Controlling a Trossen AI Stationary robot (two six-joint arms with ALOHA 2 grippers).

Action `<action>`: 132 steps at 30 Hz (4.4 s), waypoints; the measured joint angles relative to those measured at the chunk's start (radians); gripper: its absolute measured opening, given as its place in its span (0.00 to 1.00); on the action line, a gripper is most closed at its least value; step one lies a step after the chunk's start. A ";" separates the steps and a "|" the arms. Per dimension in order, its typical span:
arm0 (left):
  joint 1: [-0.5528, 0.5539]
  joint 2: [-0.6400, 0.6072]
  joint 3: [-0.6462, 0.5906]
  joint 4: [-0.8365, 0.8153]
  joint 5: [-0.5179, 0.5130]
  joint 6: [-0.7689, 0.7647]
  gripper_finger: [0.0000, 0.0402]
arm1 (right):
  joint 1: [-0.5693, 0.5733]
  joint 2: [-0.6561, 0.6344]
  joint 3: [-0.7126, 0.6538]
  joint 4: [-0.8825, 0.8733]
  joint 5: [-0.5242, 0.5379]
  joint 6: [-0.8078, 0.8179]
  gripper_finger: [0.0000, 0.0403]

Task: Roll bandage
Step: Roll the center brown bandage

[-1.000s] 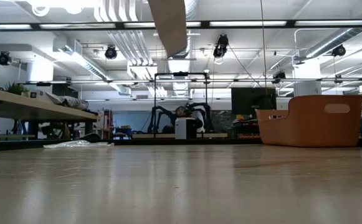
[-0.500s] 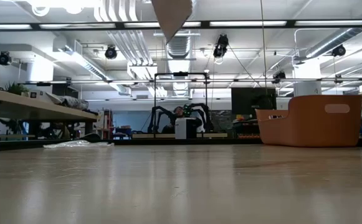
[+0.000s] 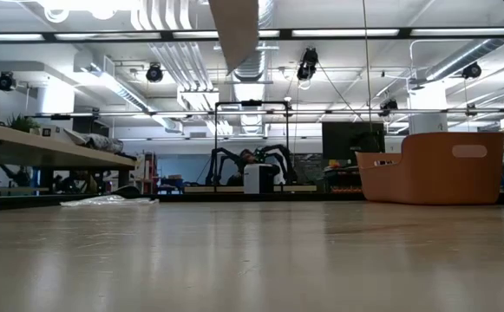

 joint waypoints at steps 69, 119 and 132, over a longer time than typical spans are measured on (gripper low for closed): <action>0.008 -0.088 -0.150 -0.542 -0.249 0.974 0.24 | -0.088 -0.053 -0.072 0.062 -0.163 0.332 0.74; -0.357 -0.001 -0.165 -0.233 -0.430 0.901 0.24 | -0.122 -0.477 -0.770 0.569 -0.260 0.857 0.87; -0.343 0.032 -0.168 -0.211 -0.481 0.864 0.24 | -0.116 -0.422 -0.764 0.668 -0.295 0.961 0.87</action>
